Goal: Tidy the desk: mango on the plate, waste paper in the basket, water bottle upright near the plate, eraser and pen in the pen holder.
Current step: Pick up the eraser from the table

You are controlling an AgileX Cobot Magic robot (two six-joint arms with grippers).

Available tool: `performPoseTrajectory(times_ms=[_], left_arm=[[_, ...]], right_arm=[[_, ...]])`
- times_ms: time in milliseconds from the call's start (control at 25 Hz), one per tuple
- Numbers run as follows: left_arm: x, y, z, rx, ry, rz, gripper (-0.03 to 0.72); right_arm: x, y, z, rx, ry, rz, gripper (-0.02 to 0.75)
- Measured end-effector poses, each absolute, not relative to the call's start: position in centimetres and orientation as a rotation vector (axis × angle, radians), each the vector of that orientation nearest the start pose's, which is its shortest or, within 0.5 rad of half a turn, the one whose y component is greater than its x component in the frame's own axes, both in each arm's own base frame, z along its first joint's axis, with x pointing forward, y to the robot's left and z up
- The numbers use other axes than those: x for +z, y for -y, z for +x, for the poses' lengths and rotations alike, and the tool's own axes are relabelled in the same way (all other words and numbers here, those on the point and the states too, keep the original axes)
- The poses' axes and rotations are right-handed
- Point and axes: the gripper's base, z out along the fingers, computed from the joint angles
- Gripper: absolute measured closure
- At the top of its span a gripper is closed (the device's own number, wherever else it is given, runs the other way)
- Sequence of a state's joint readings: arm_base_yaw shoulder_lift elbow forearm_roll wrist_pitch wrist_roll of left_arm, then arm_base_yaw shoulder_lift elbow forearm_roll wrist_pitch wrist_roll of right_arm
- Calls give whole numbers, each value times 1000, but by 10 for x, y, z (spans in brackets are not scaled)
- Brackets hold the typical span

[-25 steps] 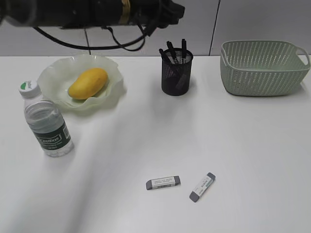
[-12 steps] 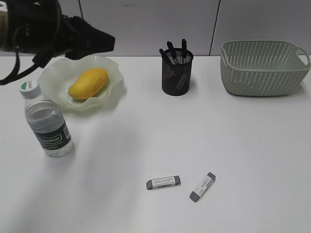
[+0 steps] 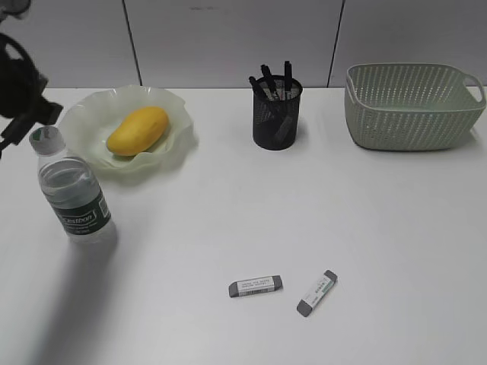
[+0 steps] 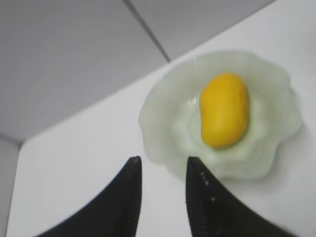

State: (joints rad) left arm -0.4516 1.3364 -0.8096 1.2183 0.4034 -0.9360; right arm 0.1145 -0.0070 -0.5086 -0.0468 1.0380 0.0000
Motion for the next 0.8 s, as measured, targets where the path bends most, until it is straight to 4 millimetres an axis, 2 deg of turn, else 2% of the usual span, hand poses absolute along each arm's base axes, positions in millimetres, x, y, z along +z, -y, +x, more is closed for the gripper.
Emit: performPoseTrajectory(times_ms=[120,200,320,440,560,680,800], left_arm=[[274,84,241,199,-2269,443,459],[283,85,216,30,-2364,452,459],[310,79,174,-142,-2359,487,459],[338,55,119,-210,-2296,479,459],[349,34,78,-209,-2242,471,459],[352,18,47,-215,-2138,447,459],[332,10,29,-220,-2125,443,459]], right_arm=[[282,4,-6,18,-2002,-113,355],[282,4,-6,19,-2002,-113,355],[282,4,-6,20,-2002,-113,355],[282,4,-6,21,-2002,-113,355],[282,4,-6,23,-2002,-113,355],[282,4,-6,23,-2002,-113,355],[282,4,-6,23,-2002,-113,355]])
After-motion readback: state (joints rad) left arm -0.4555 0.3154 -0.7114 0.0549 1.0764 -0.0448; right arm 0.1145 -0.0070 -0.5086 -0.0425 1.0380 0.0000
